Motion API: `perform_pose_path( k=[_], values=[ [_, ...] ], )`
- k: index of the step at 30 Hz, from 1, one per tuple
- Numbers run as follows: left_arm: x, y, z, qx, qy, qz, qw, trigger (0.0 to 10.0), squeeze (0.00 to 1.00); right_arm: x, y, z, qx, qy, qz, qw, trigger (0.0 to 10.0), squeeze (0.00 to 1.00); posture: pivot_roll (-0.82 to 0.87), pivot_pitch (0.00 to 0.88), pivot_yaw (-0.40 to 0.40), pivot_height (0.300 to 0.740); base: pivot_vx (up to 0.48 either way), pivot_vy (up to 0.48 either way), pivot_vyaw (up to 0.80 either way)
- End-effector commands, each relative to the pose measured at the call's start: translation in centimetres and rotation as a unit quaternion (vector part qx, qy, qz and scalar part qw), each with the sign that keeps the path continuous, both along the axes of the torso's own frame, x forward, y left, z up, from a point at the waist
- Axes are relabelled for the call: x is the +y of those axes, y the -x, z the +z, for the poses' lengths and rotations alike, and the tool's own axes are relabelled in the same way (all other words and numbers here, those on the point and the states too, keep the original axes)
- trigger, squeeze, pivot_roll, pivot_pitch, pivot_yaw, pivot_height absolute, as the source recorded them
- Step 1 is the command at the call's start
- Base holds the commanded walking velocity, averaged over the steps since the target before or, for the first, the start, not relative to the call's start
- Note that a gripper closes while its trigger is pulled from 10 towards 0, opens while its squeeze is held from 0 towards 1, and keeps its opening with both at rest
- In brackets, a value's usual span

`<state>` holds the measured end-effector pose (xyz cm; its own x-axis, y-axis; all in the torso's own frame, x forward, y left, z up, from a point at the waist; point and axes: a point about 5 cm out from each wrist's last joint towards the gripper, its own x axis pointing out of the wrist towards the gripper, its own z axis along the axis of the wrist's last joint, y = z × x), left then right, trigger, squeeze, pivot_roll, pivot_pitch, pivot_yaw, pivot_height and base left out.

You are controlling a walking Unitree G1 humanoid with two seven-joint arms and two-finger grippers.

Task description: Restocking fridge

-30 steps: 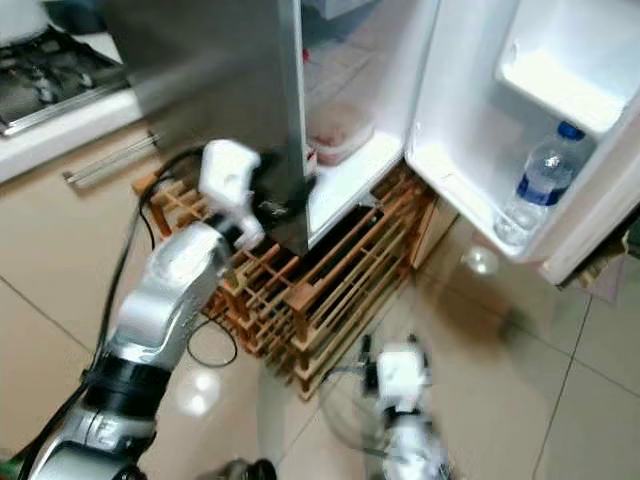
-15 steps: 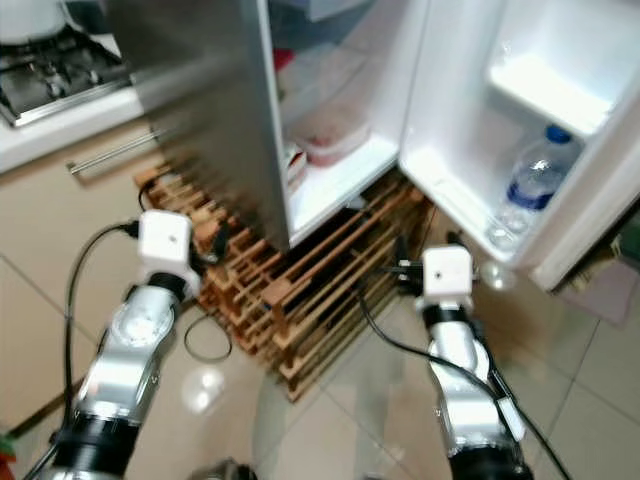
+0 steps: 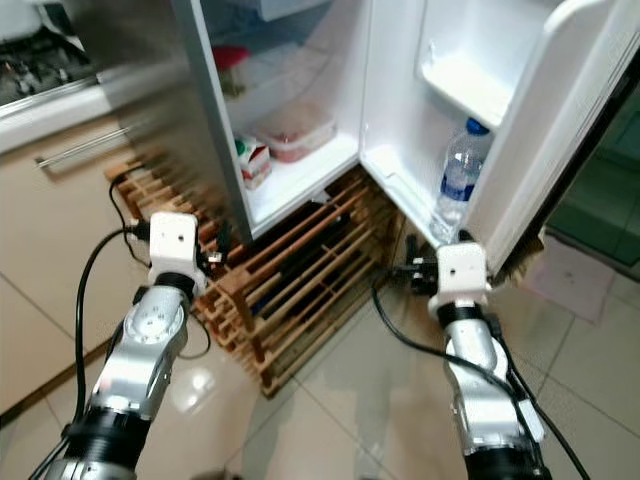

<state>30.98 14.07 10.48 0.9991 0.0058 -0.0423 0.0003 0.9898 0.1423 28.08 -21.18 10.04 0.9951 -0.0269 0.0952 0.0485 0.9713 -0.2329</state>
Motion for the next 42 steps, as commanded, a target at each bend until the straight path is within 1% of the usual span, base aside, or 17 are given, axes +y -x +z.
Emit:
perform_pose_path(
  k=[1,7,13,16,18,21,22,24,25,28,30,34,35,36,38,39,42],
  values=[
    [0.6,-0.2,0.0,-0.002,-0.005,0.015,1.000,10.0,0.00,-0.8,-0.4,0.3,-0.001,-0.001,-0.013,1.000,10.0,0.00,0.03,0.026,0.041,0.740,0.000,0.000,0.00],
    [0.5,-0.5,0.2,-0.004,-0.003,0.016,1.000,10.0,0.00,-2.7,-1.2,1.0,-0.003,0.016,-0.031,0.999,10.0,0.00,0.03,0.028,0.042,0.740,0.000,0.000,0.00],
    [0.5,-0.7,0.1,-0.002,-0.002,0.015,1.000,10.0,0.00,-6.0,-2.0,1.5,0.007,0.048,-0.066,0.997,10.0,0.00,0.03,0.032,0.045,0.740,0.000,0.000,0.00],
    [0.5,-0.8,0.1,-0.002,-0.003,0.015,1.000,10.0,0.00,-6.8,-2.1,1.7,0.009,0.056,-0.074,0.996,10.0,0.00,0.04,0.035,0.045,0.740,0.000,0.000,0.00],
    [0.5,-0.8,0.1,-0.001,-0.003,0.015,1.000,10.0,0.00,-8.4,-2.3,2.1,0.012,0.068,-0.091,0.993,10.0,0.00,0.04,0.037,0.046,0.740,0.000,0.000,0.00],
    [0.5,-0.7,0.0,0.000,-0.003,0.015,1.000,10.0,0.00,-9.4,-2.2,2.2,0.016,0.074,-0.103,0.992,10.0,0.00,0.04,0.041,0.048,0.740,0.000,0.000,0.00],
    [0.5,-0.7,0.0,0.000,-0.002,0.014,1.000,10.0,0.00,-10.5,-2.0,2.2,0.025,0.083,-0.120,0.989,10.0,0.00,0.04,0.041,0.048,0.740,0.000,0.000,0.00],
    [0.4,-0.7,0.0,0.001,-0.002,0.013,1.000,10.0,0.00,-11.5,-1.7,2.2,0.031,0.095,-0.137,0.985,10.0,0.00,0.04,0.042,0.047,0.740,0.000,0.000,0.00],
    [0.4,-0.6,0.0,0.001,-0.001,0.011,1.000,10.0,0.00,-13.9,-0.8,2.5,0.043,0.129,-0.192,0.972,10.0,0.00,0.04,0.044,0.046,0.740,0.000,0.000,0.00],
    [0.3,-0.7,0.0,0.001,0.001,0.010,1.000,10.0,0.00,-15.1,-0.2,3.0,0.040,0.147,-0.212,0.965,10.0,0.00,0.04,0.046,0.044,0.740,0.000,0.000,0.00],
    [0.3,-0.7,0.0,0.000,0.001,0.010,1.000,10.0,0.00,-15.0,-0.2,3.2,0.035,0.152,-0.205,0.966,10.0,0.00,0.03,0.048,0.046,0.740,0.000,0.000,0.00],
    [0.2,-0.7,0.0,0.000,0.003,0.005,1.000,10.0,0.00,-10.5,-1.6,3.5,-0.013,0.118,-0.104,0.987,10.0,0.00,0.03,0.047,0.047,0.740,0.000,0.000,0.00],
    [0.2,-0.7,0.0,0.000,0.003,0.005,1.000,10.0,0.00,-10.5,-1.6,3.5,-0.013,0.118,-0.104,0.987,10.0,0.00,0.03,0.047,0.047,0.740,0.000,0.000,0.00],
    [0.1,-0.7,0.0,0.001,0.003,0.004,1.000,10.0,0.00,-8.0,-2.2,3.2,-0.021,0.095,-0.062,0.993,10.0,0.00,0.03,0.045,0.051,0.740,0.000,0.000,0.00],
    [0.1,-0.8,0.1,0.000,0.003,0.003,1.000,10.0,0.00,-5.8,-2.7,3.0,-0.027,0.070,-0.028,0.997,10.0,0.00,0.03,0.043,0.050,0.740,0.000,0.000,0.00],
    [0.1,-0.8,0.1,0.000,0.003,0.003,1.000,10.0,0.00,-5.8,-2.7,3.0,-0.027,0.070,-0.028,0.997,10.0,0.00,0.03,0.043,0.050,0.740,0.000,0.000,0.00],
    [0.0,-0.8,0.2,-0.009,-0.009,0.003,1.000,10.0,0.00,-3.0,-3.3,2.8,-0.032,0.024,0.011,0.999,10.0,0.00,0.04,0.036,0.049,0.740,0.000,0.000,0.00]
  ],
)
